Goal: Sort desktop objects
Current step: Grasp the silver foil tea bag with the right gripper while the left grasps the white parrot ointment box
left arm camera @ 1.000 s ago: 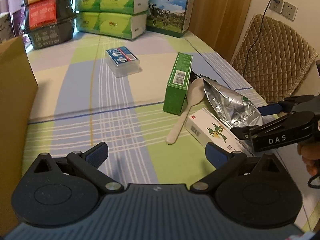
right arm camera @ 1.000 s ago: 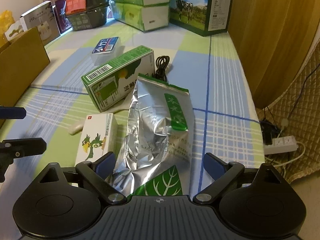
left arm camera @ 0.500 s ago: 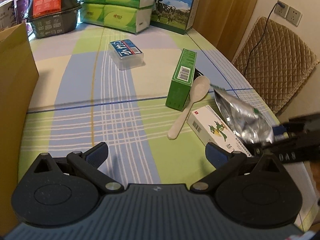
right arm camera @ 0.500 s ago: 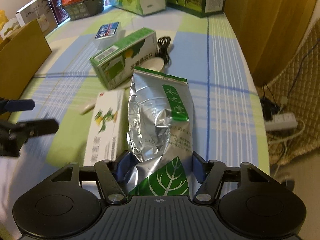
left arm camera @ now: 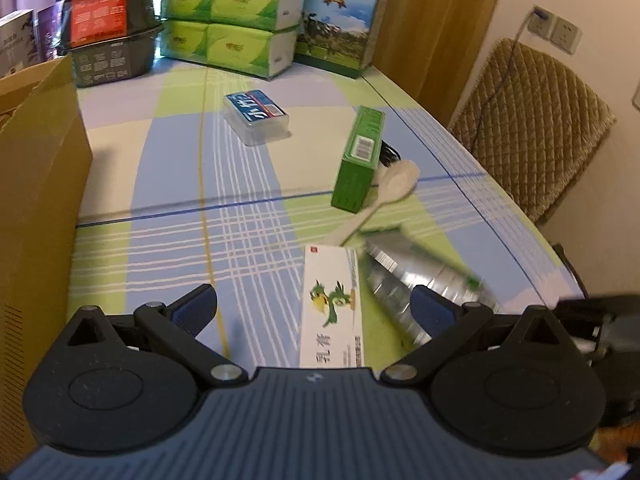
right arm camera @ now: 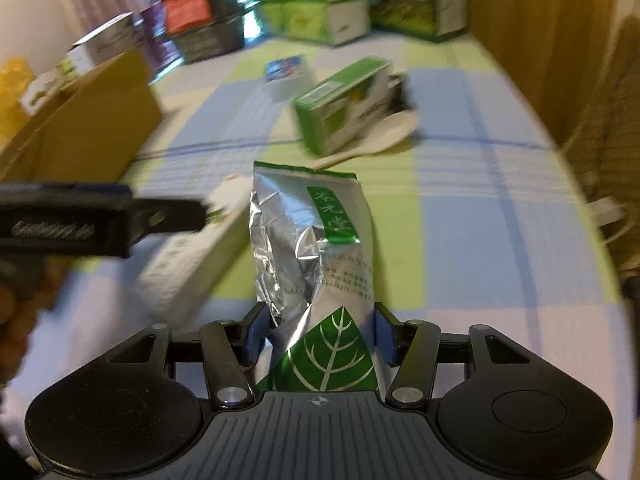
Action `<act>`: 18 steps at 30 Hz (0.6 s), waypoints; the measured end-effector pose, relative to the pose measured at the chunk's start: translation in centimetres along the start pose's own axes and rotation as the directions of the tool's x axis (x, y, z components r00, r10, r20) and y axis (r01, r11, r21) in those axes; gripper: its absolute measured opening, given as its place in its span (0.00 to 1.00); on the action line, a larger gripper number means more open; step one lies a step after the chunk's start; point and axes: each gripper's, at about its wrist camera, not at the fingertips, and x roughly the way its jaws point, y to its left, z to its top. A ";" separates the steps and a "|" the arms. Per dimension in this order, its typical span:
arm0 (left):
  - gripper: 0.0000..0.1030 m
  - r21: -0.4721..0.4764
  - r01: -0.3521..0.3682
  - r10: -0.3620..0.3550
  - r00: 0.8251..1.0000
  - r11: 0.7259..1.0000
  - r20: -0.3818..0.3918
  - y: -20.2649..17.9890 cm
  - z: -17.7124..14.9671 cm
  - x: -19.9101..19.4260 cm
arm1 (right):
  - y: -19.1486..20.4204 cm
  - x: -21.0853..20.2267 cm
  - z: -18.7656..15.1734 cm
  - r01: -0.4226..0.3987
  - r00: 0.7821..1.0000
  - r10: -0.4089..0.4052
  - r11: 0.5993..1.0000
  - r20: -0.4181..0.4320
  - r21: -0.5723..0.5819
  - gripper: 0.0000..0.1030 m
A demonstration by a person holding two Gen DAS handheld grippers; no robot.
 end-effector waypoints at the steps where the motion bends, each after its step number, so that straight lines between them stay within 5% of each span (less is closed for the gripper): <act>1: 0.97 0.018 0.005 -0.005 1.000 1.000 -0.007 -0.2 -0.1 0.1 | -0.4 -0.2 -0.1 0.023 1.000 -0.024 1.000 0.016 0.011 0.50; 5: 0.87 0.091 -0.001 0.005 0.999 0.996 -0.043 -1.2 -0.6 1.3 | -1.6 -0.4 -0.4 0.048 0.998 -0.050 0.998 0.050 0.038 0.53; 11: 0.66 0.135 -0.004 0.015 0.997 0.991 -0.081 -1.6 -0.9 2.9 | -2.0 -0.4 -0.6 0.025 0.997 -0.026 1.000 0.072 0.010 0.91; 15: 0.36 0.164 -0.032 0.050 0.993 0.986 -0.107 -1.3 -1.1 3.4 | -1.2 0.6 -0.4 0.045 0.997 -0.039 0.996 0.072 -0.083 0.93; 18: 0.32 0.155 -0.040 0.057 0.992 0.987 -0.108 -0.7 -1.1 3.2 | -1.2 1.8 -0.1 0.039 0.998 -0.035 0.995 0.047 -0.087 0.93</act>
